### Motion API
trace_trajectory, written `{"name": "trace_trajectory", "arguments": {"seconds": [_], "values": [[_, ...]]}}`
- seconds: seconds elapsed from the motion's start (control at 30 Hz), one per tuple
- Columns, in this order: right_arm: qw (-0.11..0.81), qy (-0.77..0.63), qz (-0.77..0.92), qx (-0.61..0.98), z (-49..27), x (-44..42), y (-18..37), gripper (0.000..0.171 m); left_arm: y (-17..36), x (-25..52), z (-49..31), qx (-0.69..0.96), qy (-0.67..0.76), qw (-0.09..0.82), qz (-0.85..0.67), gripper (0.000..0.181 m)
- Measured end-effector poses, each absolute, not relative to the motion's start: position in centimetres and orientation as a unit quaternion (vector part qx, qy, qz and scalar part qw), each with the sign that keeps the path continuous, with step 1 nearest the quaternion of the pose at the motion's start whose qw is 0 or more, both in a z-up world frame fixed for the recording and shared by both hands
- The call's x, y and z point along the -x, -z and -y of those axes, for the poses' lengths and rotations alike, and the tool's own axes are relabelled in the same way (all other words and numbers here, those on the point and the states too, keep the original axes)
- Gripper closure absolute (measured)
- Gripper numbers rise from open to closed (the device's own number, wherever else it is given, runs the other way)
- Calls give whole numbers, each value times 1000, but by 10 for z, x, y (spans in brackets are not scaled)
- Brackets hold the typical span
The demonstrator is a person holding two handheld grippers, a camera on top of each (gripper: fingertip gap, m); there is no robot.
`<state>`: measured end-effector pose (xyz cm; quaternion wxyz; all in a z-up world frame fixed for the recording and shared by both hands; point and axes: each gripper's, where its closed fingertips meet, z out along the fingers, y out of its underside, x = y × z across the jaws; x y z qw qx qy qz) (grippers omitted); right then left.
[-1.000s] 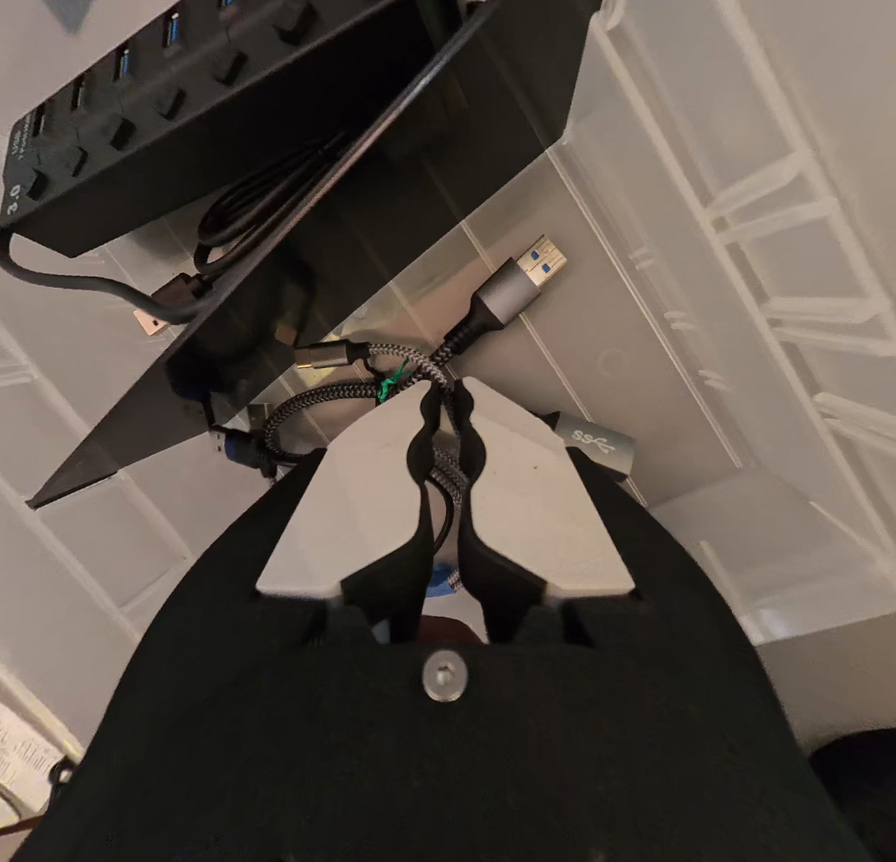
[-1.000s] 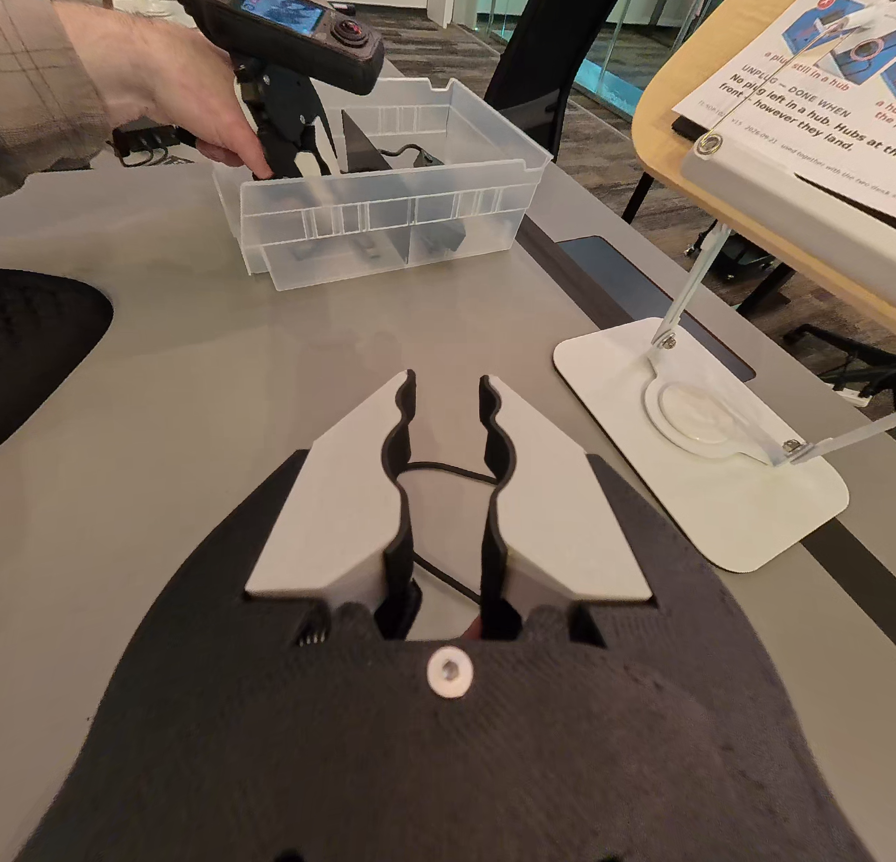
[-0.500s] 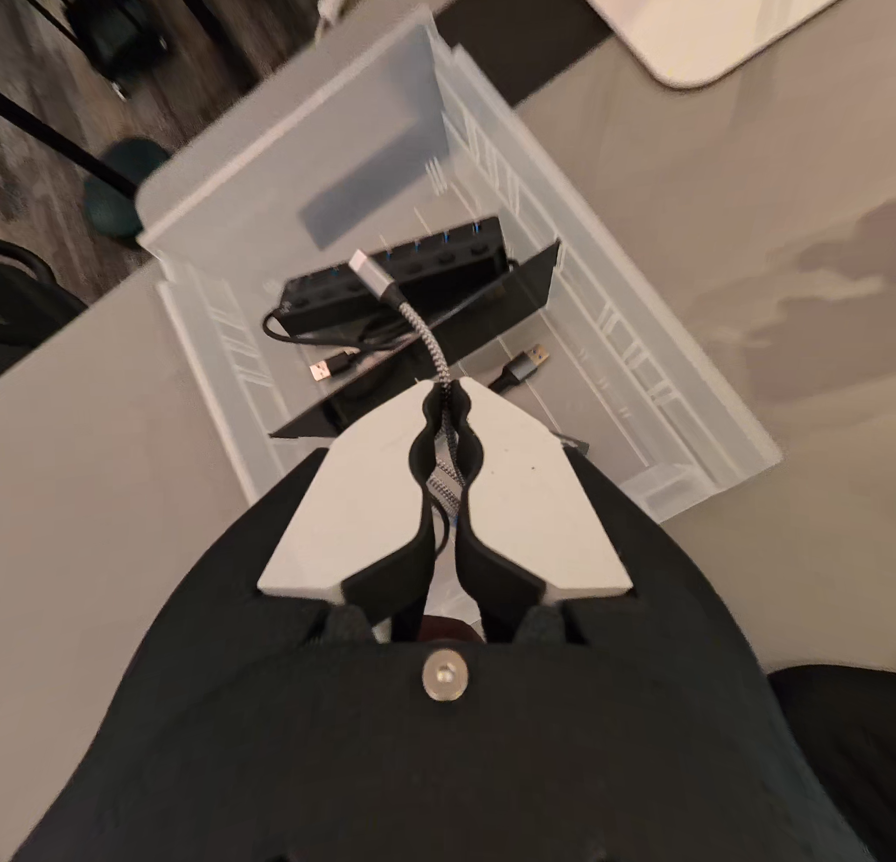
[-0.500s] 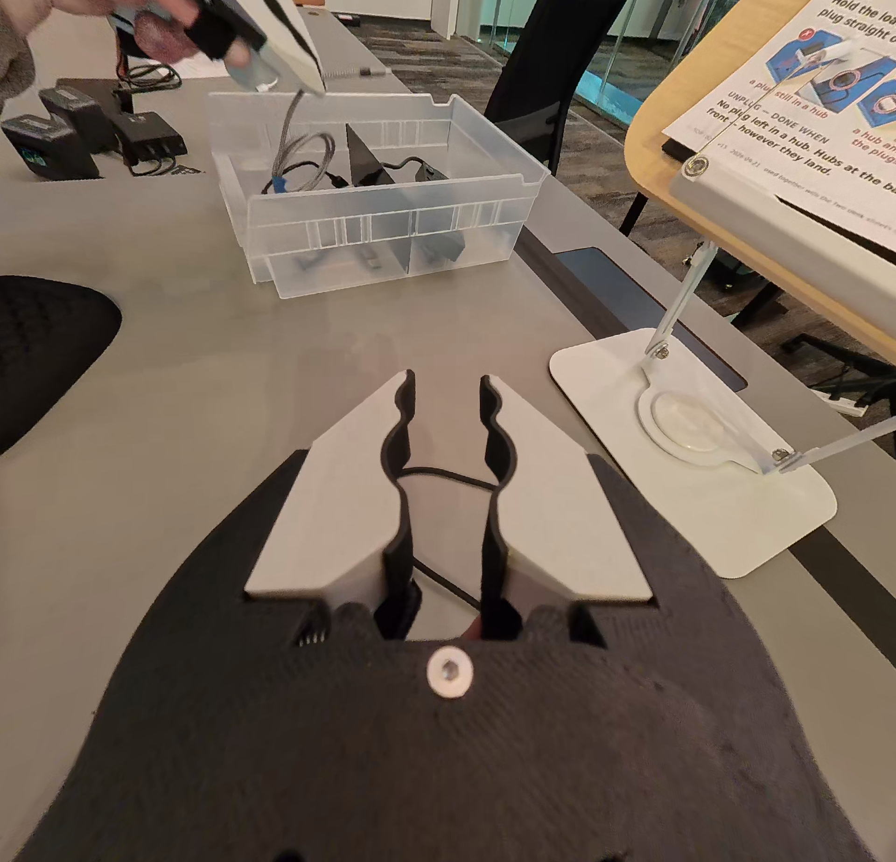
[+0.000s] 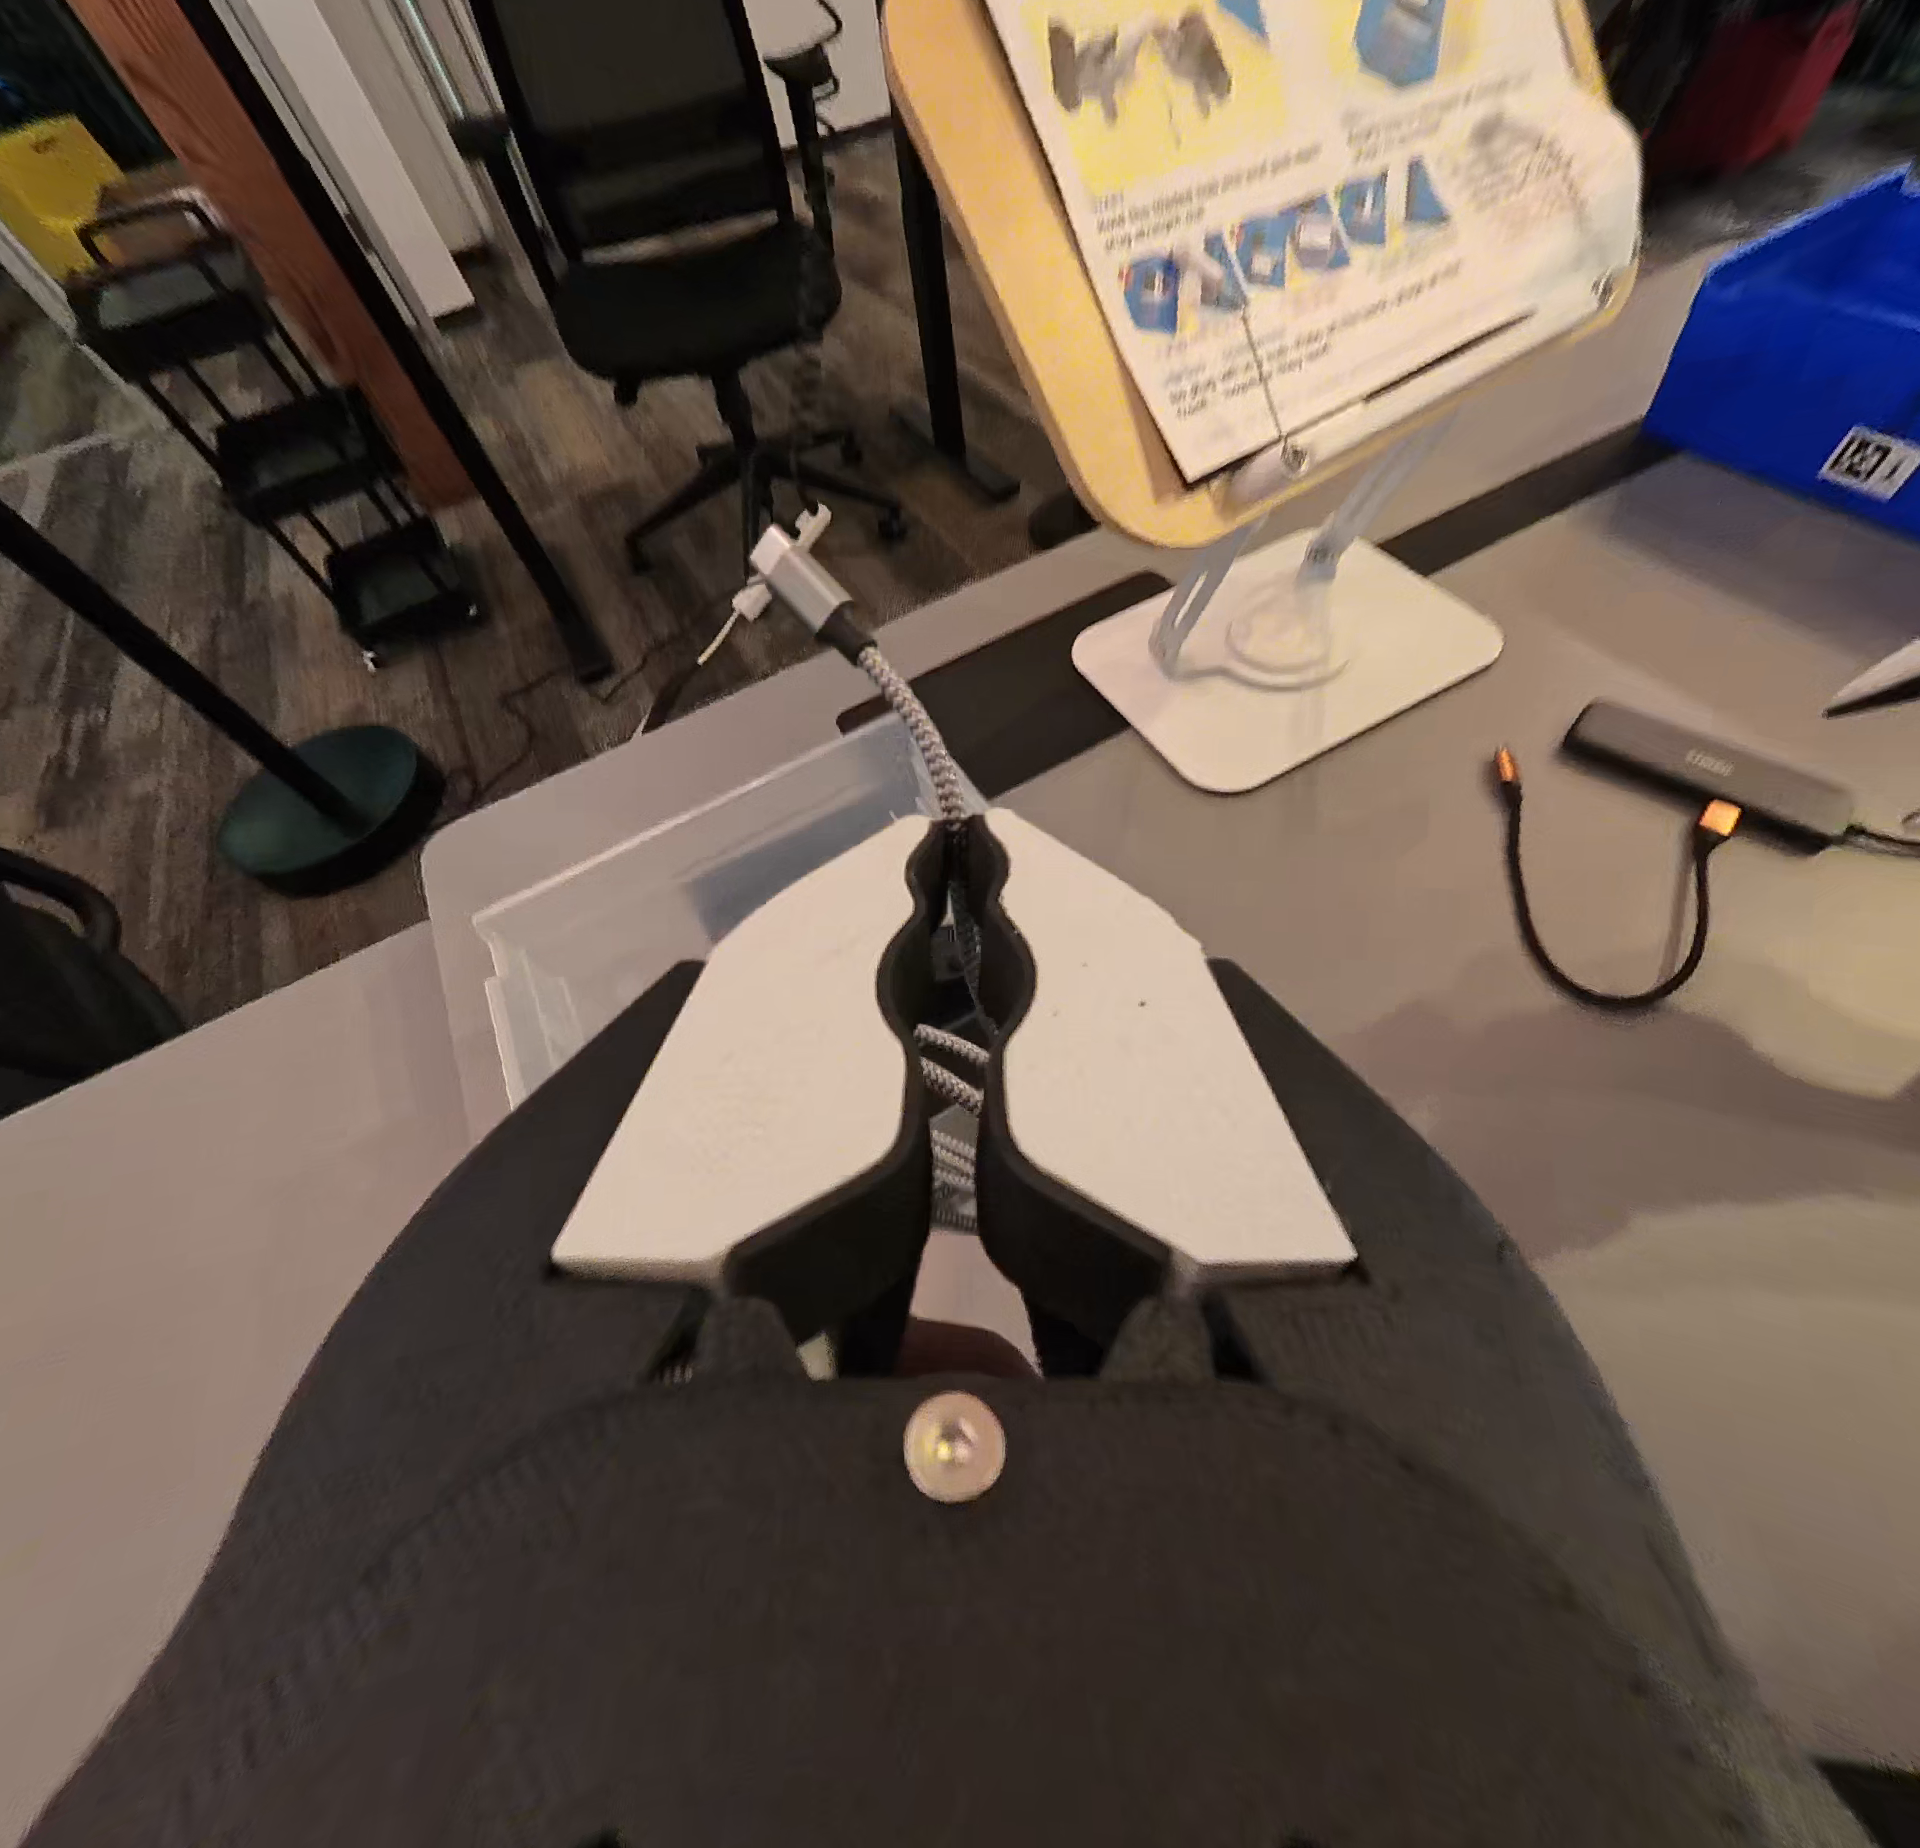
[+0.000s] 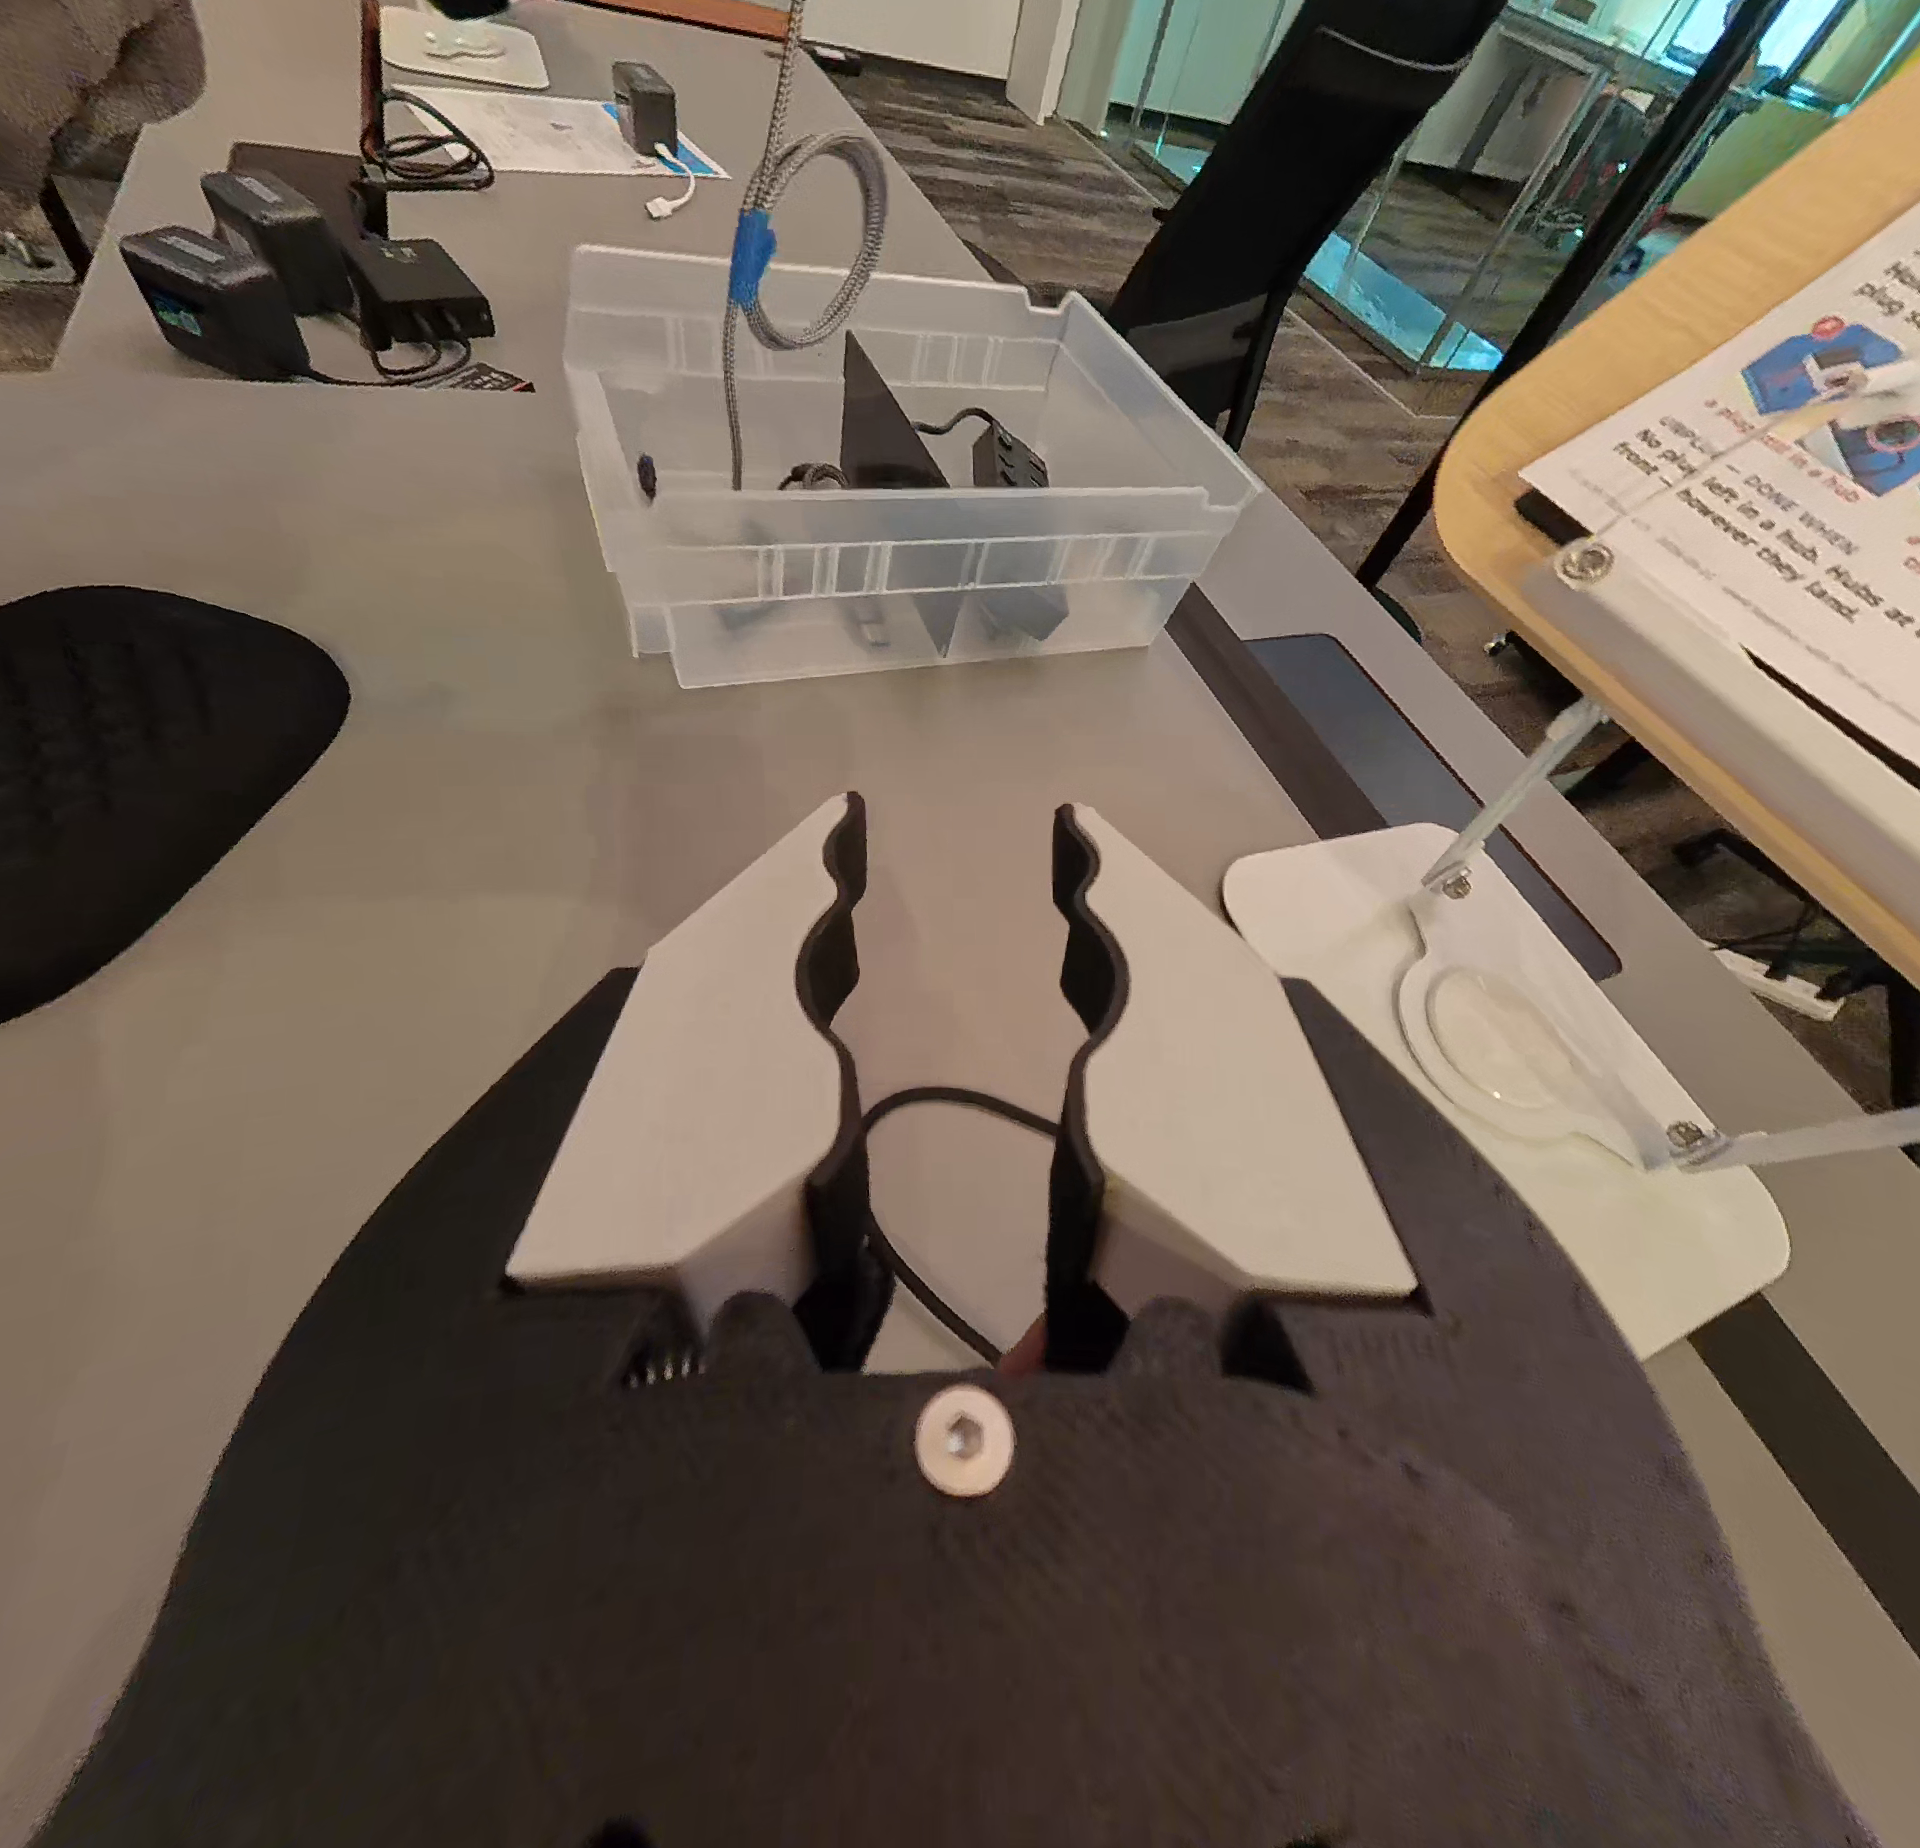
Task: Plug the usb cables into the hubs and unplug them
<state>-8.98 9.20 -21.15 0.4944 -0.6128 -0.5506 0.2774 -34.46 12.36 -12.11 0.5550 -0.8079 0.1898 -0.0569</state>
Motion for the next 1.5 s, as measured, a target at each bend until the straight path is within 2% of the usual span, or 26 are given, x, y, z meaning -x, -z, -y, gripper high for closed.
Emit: {"name": "trace_trajectory", "arguments": {"seconds": [0.3, 0.6, 0.7, 0.73, 0.8, 0.83, 0.9, 1.1, 1.37, 1.5], "values": [[543, -291, 556, 558, -71, 151, 184, 117, 76, 298, -122, 764, 78, 609, -197, 179], [586, -267, 519, 562, -90, 215, 177, 107, 46, 199, -123, 721, 131, 646, -214, 179], [601, -276, 493, 566, -100, 216, 167, 109, 39, 175, -124, 709, 148, 655, -217, 179], [603, -281, 483, 570, -103, 215, 164, 110, 39, 168, -124, 705, 154, 656, -219, 179], [604, -296, 470, 572, -105, 212, 159, 123, 38, 155, -125, 700, 161, 659, -222, 179], [608, -293, 463, 574, -108, 210, 157, 135, 40, 148, -124, 701, 169, 654, -229, 179], [620, -289, 452, 573, -112, 203, 154, 171, 41, 136, -123, 698, 182, 651, -234, 179], [603, -339, 456, 560, -103, 181, 153, 171, 43, 124, -123, 695, 188, 648, -246, 179], [527, -453, 447, 563, -84, 147, 149, 171, 56, 121, -132, 709, 189, 633, -249, 177], [508, -449, 461, 572, -81, 133, 154, 171, 68, 118, -137, 717, 197, 618, -255, 176]]}}
